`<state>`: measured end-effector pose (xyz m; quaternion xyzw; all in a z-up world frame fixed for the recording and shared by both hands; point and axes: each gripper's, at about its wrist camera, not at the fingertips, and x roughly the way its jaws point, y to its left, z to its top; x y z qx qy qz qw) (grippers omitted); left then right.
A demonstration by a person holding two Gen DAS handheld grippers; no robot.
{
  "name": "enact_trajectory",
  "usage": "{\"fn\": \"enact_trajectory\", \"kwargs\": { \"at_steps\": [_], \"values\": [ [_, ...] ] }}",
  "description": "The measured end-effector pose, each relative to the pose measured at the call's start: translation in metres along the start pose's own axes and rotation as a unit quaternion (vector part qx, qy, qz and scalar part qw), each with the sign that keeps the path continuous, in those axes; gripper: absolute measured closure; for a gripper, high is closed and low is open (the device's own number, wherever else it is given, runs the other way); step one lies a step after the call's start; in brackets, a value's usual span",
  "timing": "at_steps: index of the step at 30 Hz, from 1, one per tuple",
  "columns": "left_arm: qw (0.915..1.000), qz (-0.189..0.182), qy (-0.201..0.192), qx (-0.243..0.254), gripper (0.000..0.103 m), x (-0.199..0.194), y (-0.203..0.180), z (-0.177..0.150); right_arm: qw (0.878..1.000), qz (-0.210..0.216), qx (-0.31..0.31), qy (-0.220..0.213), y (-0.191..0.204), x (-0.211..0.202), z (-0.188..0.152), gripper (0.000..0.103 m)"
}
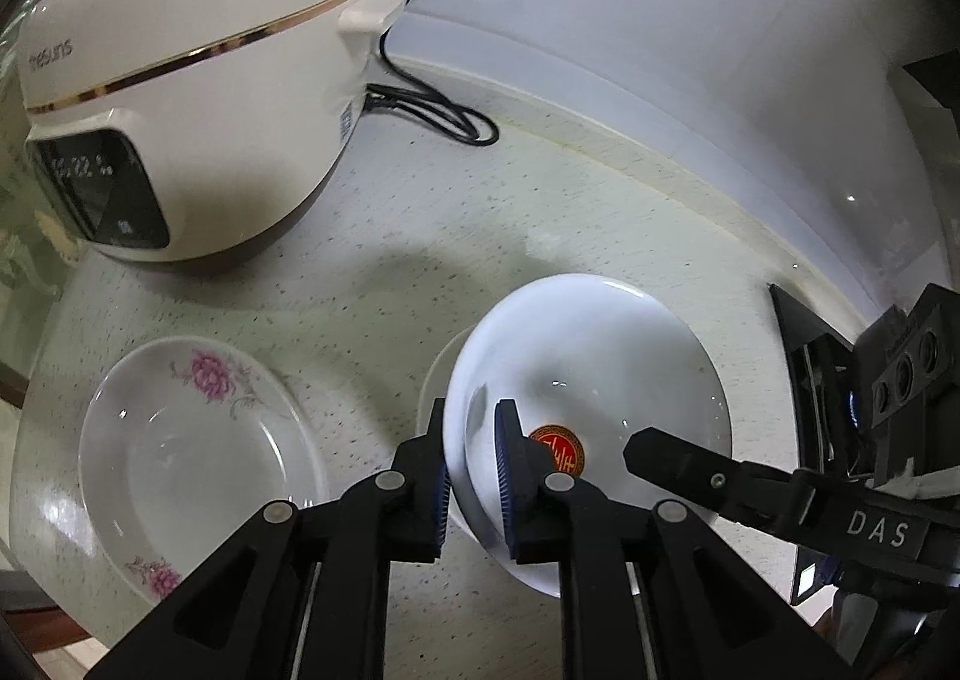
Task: Organize plates and bowls
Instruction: 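Carry the red-banded bowl with both tools and lower it into the white bowl, then open both tools to release the red-banded bowl into the stack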
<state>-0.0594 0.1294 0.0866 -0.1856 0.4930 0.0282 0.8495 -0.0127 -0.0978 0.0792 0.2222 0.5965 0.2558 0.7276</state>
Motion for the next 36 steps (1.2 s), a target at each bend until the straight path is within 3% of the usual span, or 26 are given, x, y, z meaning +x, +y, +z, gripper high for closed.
{"fn": "enact_trajectory", "kwargs": {
  "at_steps": [19,36],
  "values": [
    [0.9998,0.006,0.019,0.004,0.086,0.013,0.000,-0.001,1.000,-0.006,0.015,0.015,-0.004,0.011,0.002,0.073],
    [0.9994,0.014,0.026,0.019,0.086,0.016,-0.004,-0.004,0.999,-0.036,-0.024,0.015,0.002,0.009,0.001,0.071]
  ]
}}
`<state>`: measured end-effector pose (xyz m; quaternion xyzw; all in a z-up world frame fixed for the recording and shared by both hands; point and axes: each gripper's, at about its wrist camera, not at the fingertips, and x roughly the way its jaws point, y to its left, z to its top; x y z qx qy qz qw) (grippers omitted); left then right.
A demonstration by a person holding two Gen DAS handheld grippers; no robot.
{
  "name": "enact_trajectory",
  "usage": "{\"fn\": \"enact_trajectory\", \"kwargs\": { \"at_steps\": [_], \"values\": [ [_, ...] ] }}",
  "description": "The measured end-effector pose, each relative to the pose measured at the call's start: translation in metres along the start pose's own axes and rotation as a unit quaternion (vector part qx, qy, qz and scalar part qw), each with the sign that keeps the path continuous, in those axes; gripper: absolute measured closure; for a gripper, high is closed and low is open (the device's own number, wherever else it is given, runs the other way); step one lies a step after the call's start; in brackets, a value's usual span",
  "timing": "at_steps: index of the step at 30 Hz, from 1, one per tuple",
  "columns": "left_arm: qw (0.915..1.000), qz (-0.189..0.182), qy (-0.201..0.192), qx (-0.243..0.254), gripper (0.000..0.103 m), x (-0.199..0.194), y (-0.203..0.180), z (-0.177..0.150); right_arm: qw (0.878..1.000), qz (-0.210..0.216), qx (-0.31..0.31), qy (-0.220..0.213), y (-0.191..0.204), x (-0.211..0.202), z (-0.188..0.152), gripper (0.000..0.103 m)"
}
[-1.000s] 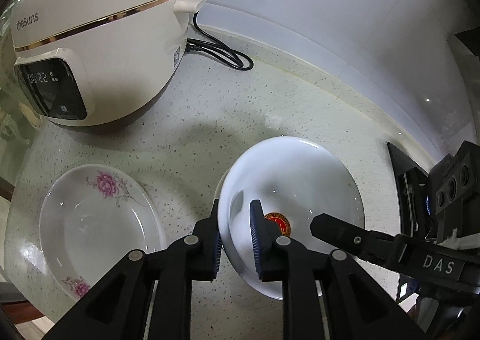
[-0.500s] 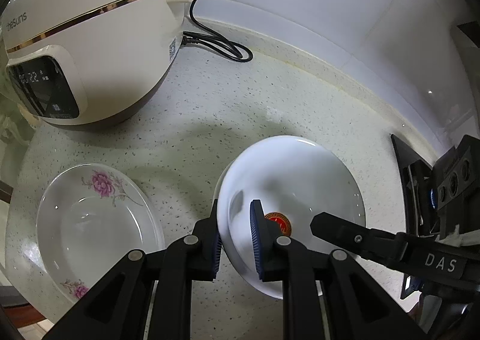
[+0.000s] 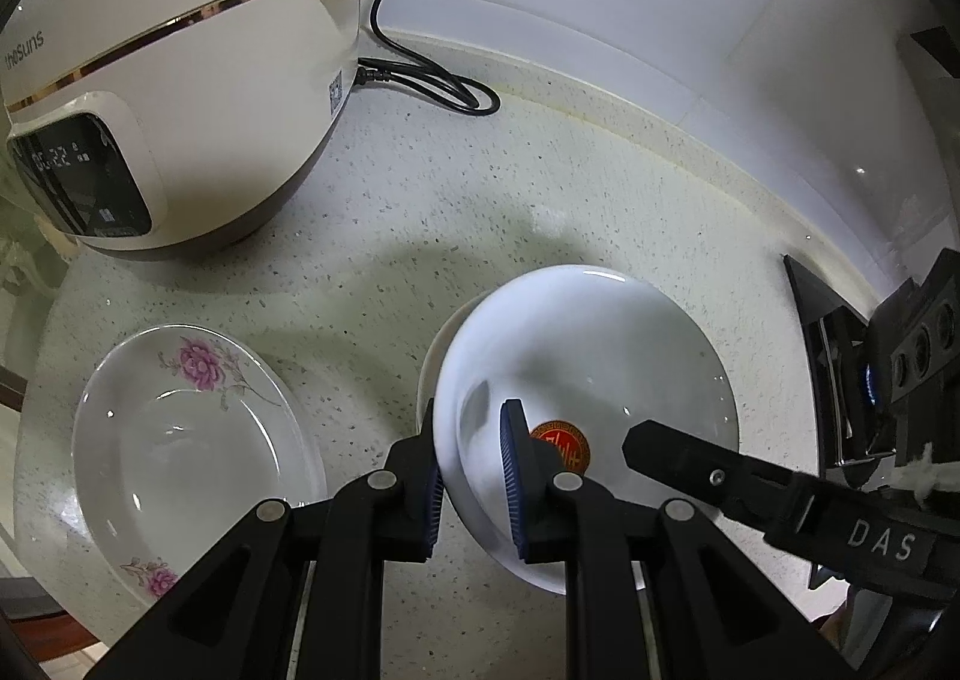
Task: Organize plates and bowls
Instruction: 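Open both tools to release the red-banded bowl into the stack, then close both tools on the rim of the nested bowl stack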
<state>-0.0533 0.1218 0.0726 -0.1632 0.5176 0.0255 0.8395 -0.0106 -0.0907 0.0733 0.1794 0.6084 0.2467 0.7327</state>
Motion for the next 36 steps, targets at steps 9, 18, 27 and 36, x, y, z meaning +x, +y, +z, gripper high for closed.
{"fn": "enact_trajectory", "kwargs": {
  "at_steps": [9,18,27,36],
  "values": [
    [0.9999,0.009,-0.014,0.003,0.073,-0.009,-0.003,0.000,0.998,-0.013,-0.052,-0.036,0.017,-0.019,-0.001,0.043],
    [0.9997,0.010,-0.017,-0.016,0.056,-0.017,0.005,-0.004,0.998,-0.010,-0.014,-0.064,0.001,-0.032,0.001,0.032],
    [0.9987,-0.004,-0.039,-0.032,0.040,-0.027,0.009,-0.005,0.996,-0.009,0.029,-0.080,-0.023,-0.040,0.000,0.025],
    [0.9985,-0.019,-0.037,-0.036,0.038,-0.024,0.010,-0.004,0.996,-0.010,0.052,-0.072,-0.039,-0.039,-0.003,0.022]
  ]
}}
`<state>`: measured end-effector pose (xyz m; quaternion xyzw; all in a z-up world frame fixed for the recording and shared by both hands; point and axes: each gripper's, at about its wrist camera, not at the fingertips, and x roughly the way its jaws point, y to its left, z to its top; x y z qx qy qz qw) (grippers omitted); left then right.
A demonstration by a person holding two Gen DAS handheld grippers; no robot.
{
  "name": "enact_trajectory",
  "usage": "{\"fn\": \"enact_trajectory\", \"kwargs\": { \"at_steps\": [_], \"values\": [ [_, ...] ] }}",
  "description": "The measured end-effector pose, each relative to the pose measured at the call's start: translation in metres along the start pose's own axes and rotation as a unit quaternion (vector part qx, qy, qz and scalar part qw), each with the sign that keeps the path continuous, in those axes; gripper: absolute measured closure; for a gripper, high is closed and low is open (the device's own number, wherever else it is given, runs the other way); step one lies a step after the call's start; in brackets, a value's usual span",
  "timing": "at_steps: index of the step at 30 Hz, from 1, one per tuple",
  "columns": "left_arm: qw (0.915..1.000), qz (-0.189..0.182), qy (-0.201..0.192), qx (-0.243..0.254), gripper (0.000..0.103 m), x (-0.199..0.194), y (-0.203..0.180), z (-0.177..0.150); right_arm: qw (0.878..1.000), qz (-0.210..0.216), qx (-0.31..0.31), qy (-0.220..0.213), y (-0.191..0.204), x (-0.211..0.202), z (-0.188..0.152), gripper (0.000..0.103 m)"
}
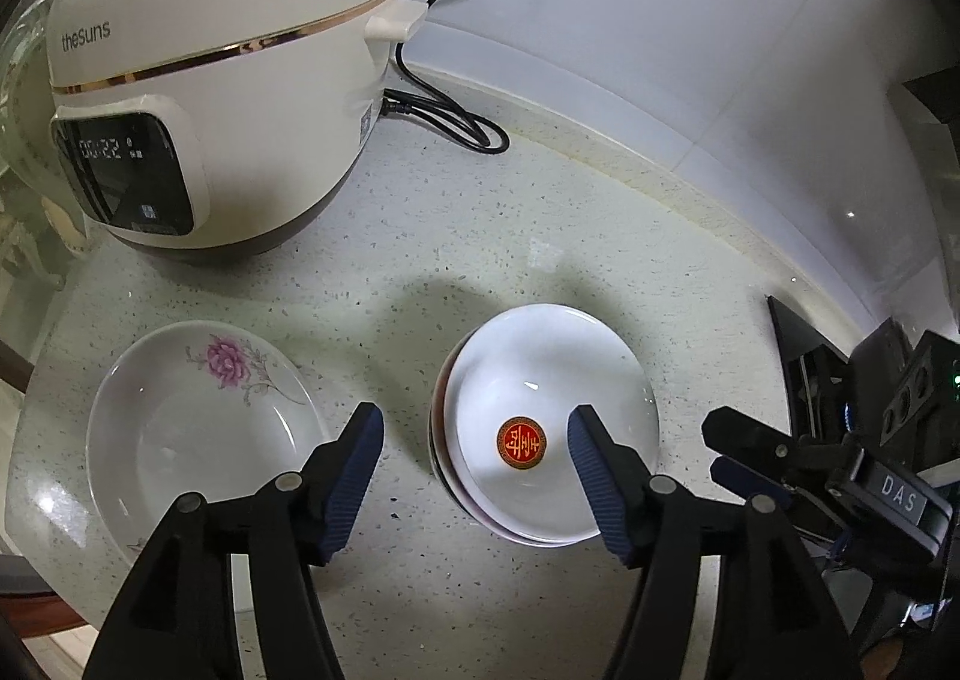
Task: Organize plates and bowls
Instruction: 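Close both tools on the rim of the nested bowl stack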
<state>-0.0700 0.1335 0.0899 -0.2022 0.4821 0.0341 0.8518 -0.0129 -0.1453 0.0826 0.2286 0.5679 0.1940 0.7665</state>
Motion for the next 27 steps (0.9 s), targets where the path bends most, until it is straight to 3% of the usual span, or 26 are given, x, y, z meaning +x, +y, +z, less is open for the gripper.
{"fn": "enact_trajectory", "kwargs": {
  "at_steps": [7,14,27],
  "values": [
    [0.9994,-0.021,0.015,-0.025,0.038,0.009,0.011,0.004,1.000,0.003,0.005,0.024,-0.004,0.010,-0.001,0.021],
    [0.9975,-0.043,0.032,-0.046,0.037,0.026,0.019,0.015,0.997,0.011,-0.035,0.063,0.015,0.035,-0.006,0.020],
    [0.9970,-0.035,0.068,0.002,0.037,0.071,0.002,0.027,0.993,-0.015,-0.038,0.113,0.014,0.080,-0.003,0.021]
  ]
}}
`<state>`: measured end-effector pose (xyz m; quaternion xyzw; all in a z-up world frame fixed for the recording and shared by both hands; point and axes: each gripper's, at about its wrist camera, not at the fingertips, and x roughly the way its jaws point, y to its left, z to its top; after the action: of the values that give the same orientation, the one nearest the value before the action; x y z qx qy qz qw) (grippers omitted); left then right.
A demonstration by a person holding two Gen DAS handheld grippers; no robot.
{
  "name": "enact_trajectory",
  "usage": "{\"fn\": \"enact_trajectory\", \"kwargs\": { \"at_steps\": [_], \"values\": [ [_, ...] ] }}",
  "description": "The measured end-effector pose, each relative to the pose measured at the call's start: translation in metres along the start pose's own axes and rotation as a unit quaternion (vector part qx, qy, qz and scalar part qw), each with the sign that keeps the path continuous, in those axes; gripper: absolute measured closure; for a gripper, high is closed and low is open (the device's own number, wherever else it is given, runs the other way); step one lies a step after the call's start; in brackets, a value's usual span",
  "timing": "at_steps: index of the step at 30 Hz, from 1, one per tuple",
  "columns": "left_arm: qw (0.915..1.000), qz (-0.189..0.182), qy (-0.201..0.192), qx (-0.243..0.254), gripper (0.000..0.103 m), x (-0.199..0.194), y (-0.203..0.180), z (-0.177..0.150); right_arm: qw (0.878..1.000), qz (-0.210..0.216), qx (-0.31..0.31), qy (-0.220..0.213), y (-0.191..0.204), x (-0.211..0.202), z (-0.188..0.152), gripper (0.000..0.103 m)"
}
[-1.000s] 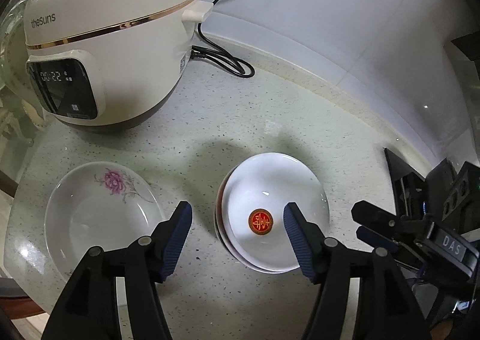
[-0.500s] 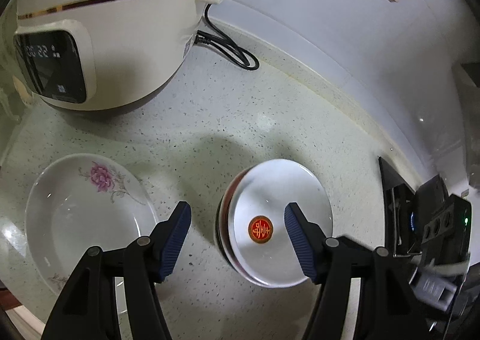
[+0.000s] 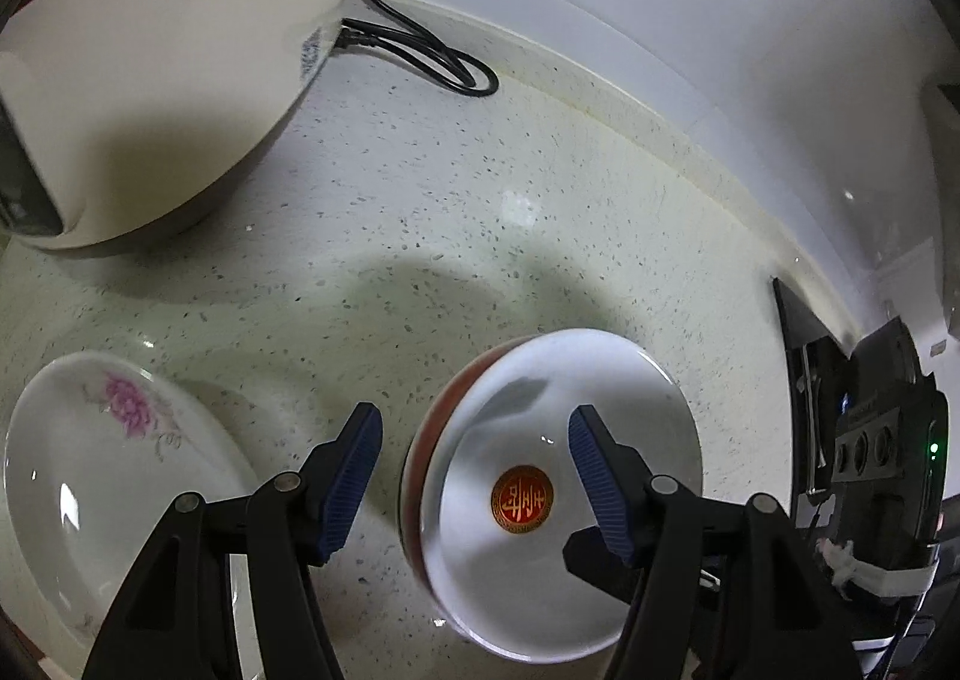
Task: Organize plates and bowls
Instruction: 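Close both tools on the rim of the nested bowl stack, then lift the nested bowls with both tools and lower onto the flower plates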
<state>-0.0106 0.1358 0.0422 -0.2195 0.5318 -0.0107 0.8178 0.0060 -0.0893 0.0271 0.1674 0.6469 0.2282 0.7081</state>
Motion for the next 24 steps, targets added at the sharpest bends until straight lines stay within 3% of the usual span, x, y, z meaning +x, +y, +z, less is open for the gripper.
{"fn": "enact_trajectory", "kwargs": {
  "at_steps": [6,9,10,13,17,19,24],
  "values": [
    [0.9997,-0.013,0.018,-0.008,0.039,0.014,0.006,0.006,1.000,-0.004,-0.001,0.007,-0.001,0.012,0.008,0.021],
    [0.9996,-0.019,0.020,-0.001,0.052,0.019,0.005,0.006,1.000,0.001,-0.009,0.011,0.002,0.017,0.011,0.022],
    [0.9996,-0.017,0.020,0.002,0.052,0.020,0.004,0.006,1.000,0.003,-0.010,0.011,0.003,0.018,0.011,0.023],
    [0.9996,-0.021,0.017,0.008,0.053,0.021,0.003,0.007,1.000,0.017,0.001,0.019,-0.001,0.023,0.013,0.030],
    [0.9996,-0.023,0.015,0.012,0.054,0.023,0.003,0.008,0.999,0.042,0.022,0.025,-0.007,0.027,0.015,0.049],
    [0.9996,-0.022,0.014,0.014,0.055,0.024,0.002,0.008,0.996,0.074,0.043,0.032,-0.012,0.031,0.015,0.054],
    [0.9995,-0.020,0.015,0.020,0.060,0.022,0.001,0.005,0.995,0.077,0.048,0.026,-0.015,0.029,0.015,0.057]
  ]
}}
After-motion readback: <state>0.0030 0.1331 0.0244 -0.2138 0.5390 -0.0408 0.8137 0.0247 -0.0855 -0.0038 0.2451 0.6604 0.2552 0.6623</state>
